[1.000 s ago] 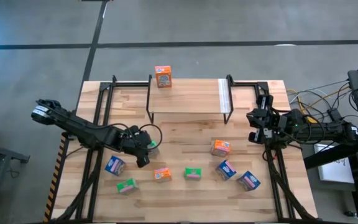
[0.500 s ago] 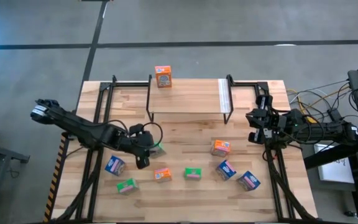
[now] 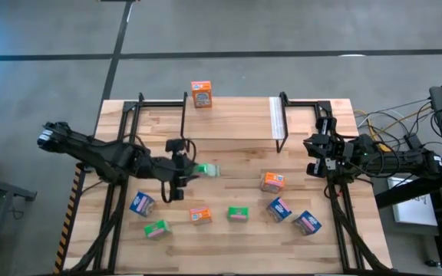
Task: Stack cereal on shelf
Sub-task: Put the top left green cereal box on the shelf
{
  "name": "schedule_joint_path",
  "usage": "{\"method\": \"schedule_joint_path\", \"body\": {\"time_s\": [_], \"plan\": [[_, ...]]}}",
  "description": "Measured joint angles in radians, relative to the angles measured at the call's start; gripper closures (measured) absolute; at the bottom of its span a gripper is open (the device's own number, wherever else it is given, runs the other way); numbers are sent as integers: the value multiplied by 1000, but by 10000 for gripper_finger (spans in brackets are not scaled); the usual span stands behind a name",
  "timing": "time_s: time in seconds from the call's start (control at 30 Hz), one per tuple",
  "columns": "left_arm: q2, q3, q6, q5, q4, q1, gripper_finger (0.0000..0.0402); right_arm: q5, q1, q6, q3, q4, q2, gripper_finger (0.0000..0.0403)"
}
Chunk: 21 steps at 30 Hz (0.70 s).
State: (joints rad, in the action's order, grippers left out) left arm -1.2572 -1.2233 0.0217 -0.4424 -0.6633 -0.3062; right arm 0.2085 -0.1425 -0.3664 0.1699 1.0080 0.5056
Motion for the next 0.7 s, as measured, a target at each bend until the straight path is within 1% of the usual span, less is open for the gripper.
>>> {"method": "schedule_joint_path", "body": {"time_s": [0.07,0.13,0.23,0.33,0.47,0.63,0.7], "plan": [[-4,-31,-87,-40,28,21,249,0,0,0,0,0,0,394],[-7,-54,-172,-50,70,56,249,0,0,0,0,0,0,394],[-15,-76,-271,-34,126,124,249,0,0,7,0,0,0,394],[-31,-92,-323,15,156,217,249,0,0,9,0,0,0,394],[-72,-106,-307,126,208,366,249,0,0,8,0,0,0,394],[-134,-106,-201,148,279,517,249,-1,0,8,0,0,0,394],[-155,-106,-156,181,280,561,249,-1,0,6,0,0,0,394]]}}
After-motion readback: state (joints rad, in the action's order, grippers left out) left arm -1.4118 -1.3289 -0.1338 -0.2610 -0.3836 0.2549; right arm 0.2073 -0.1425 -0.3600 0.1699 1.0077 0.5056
